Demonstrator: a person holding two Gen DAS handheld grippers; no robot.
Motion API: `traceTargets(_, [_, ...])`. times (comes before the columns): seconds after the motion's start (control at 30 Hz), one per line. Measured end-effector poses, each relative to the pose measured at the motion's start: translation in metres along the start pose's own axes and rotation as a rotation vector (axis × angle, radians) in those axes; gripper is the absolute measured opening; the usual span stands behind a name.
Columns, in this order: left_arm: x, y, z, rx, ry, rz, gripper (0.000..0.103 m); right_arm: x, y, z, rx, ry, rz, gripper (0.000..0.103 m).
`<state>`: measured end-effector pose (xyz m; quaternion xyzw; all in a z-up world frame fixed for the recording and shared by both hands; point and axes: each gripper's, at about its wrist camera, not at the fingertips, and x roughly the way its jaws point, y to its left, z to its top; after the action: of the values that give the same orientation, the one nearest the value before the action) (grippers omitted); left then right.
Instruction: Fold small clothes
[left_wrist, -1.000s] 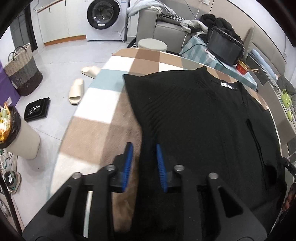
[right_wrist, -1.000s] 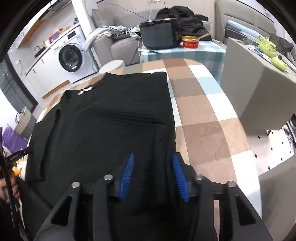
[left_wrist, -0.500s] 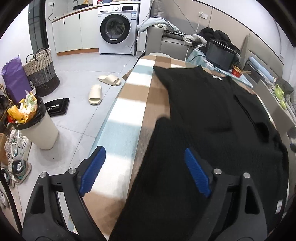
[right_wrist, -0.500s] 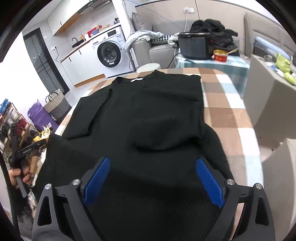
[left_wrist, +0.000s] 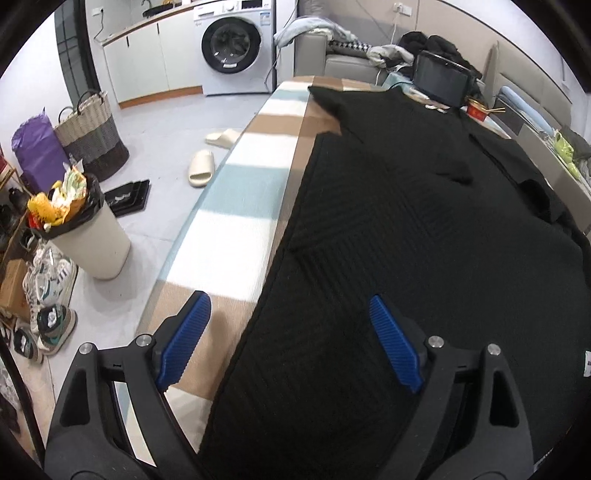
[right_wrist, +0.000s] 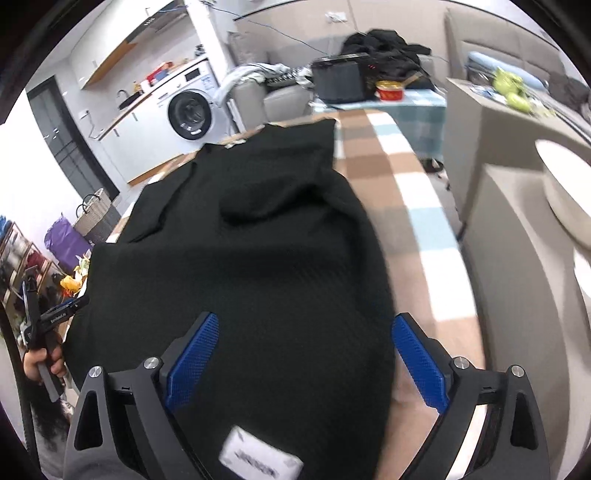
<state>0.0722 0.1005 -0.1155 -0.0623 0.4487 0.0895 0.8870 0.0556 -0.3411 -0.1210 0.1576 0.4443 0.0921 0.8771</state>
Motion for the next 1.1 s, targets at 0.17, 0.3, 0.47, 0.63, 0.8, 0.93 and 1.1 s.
traceTargets(0.17, [-0.001, 0.000, -0.003, 0.009, -0.010, -0.029, 0.060, 0.000, -0.014, -0.020, 0.007, 0.064, 0.029, 0.094])
traceTargets(0.3, [-0.009, -0.003, -0.007, 0.033, 0.005, -0.079, 0.014, -0.001, -0.012, -0.034, -0.013, 0.079, 0.034, 0.085])
traceTargets(0.47, [-0.021, -0.010, -0.015, 0.069, 0.006, -0.080, 0.006, -0.001, -0.010, -0.045, -0.011, 0.070, 0.028, 0.071])
traceTargets(0.63, [-0.043, -0.003, -0.025, 0.027, -0.006, -0.151, 0.006, -0.001, -0.013, -0.048, -0.006, 0.081, 0.026, 0.071])
traceTargets(0.8, [-0.068, -0.002, -0.031, 0.038, -0.006, -0.214, 0.006, -0.003, -0.017, -0.051, -0.014, 0.083, 0.025, 0.071])
traceTargets(0.93, [-0.072, -0.010, -0.045, 0.107, 0.032, -0.203, 0.006, -0.008, -0.021, -0.056, -0.032, 0.099, 0.020, 0.071])
traceTargets(1.1, [-0.074, -0.015, -0.057, 0.115, 0.042, -0.211, 0.006, -0.015, -0.018, -0.067, -0.100, 0.115, 0.031, 0.060])
